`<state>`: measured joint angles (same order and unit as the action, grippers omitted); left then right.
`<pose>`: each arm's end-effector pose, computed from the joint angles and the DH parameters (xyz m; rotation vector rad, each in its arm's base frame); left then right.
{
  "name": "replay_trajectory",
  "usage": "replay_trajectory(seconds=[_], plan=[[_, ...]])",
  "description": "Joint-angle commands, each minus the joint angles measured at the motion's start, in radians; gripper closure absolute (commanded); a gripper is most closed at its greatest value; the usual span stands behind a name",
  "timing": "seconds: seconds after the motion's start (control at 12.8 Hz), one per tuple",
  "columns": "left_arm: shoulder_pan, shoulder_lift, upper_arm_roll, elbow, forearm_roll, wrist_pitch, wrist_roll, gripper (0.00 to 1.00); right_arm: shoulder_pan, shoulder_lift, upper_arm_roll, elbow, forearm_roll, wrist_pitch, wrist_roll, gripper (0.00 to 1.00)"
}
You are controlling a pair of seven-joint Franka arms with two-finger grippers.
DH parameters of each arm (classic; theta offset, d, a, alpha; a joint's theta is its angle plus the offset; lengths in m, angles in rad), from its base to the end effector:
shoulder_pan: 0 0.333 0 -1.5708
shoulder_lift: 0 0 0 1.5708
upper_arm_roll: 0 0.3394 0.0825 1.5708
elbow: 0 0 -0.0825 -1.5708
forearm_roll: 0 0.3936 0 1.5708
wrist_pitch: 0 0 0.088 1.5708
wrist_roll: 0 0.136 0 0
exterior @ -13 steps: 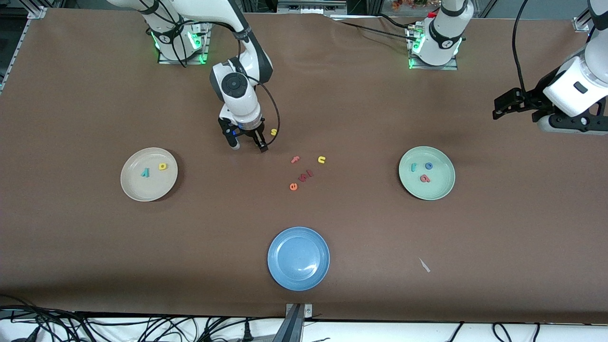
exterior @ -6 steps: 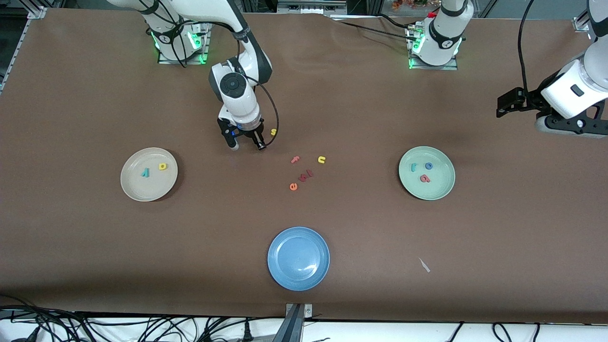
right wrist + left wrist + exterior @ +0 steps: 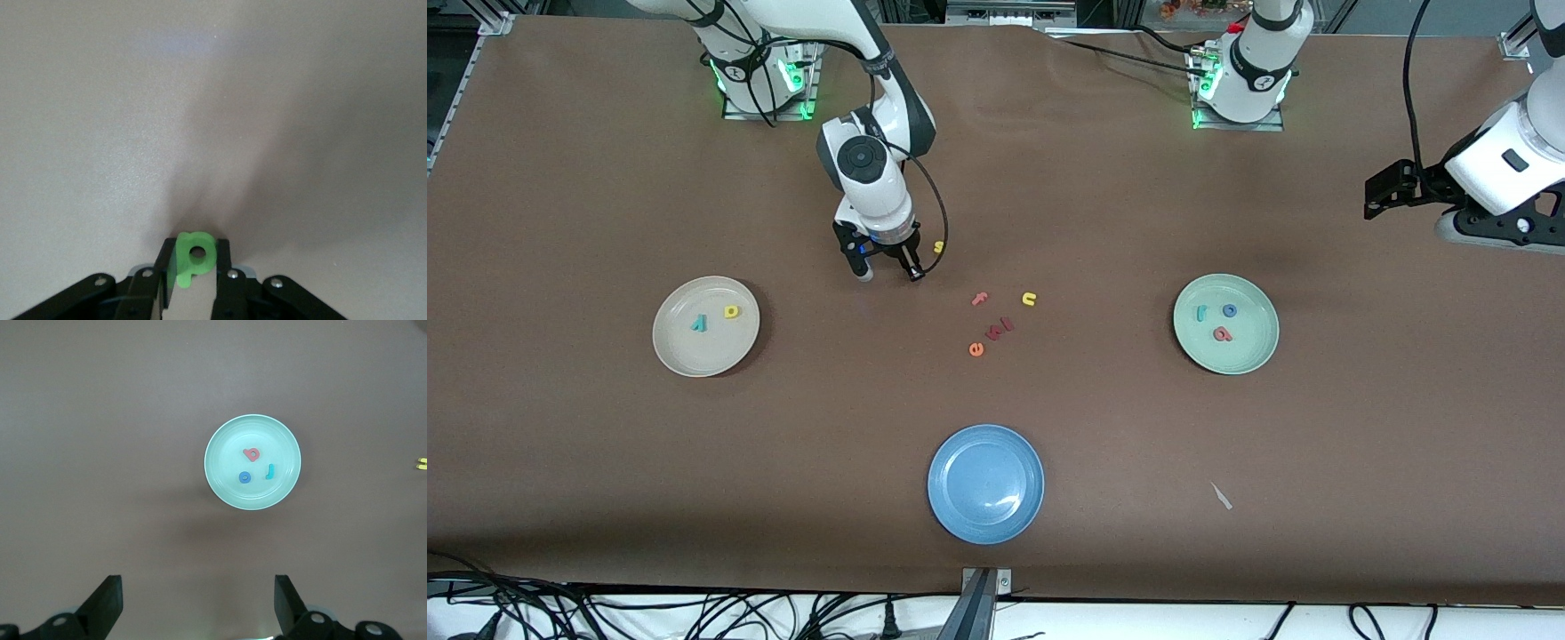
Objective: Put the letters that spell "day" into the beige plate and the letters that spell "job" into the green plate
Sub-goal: 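Raise the left gripper away while the right gripper grasps the green p, then carry the green p to the beige plate with the right gripper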
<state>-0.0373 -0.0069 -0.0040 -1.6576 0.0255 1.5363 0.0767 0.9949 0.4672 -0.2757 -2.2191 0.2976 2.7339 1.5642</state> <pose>0.5507 -0.0192 0.5787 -3.1075 0.1845 0.1789 0.4377 0.3659 0.1604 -2.6297 1.5795 -0.0424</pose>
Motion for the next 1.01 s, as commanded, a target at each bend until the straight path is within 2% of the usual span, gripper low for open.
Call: replay_trajectory(seconds=[0.0,0.39,0.62,0.78,0.93], plan=[[0.004,-0.001,0.001,0.013,0.022,-0.001,0.028,0.0,-0.009,0.004,0.006,0.024,0.014,-0.045,-0.013,0.84],[0.011,-0.001,0.006,0.013,0.013,0.004,0.026,0.0,-0.012,-0.005,-0.005,0.073,0.014,-0.147,-0.065,0.9],[0.011,0.001,0.004,0.015,0.019,0.025,0.028,0.0,-0.012,-0.022,-0.077,0.153,0.014,-0.362,-0.208,0.91],[0.01,-0.005,-0.005,0.021,0.024,0.013,0.031,0.0,-0.01,-0.054,-0.123,0.154,0.011,-0.452,-0.397,0.93],[0.01,-0.025,-0.005,0.045,0.022,-0.045,0.064,0.0,-0.01,-0.071,-0.207,0.154,0.011,-0.555,-0.618,0.93]])
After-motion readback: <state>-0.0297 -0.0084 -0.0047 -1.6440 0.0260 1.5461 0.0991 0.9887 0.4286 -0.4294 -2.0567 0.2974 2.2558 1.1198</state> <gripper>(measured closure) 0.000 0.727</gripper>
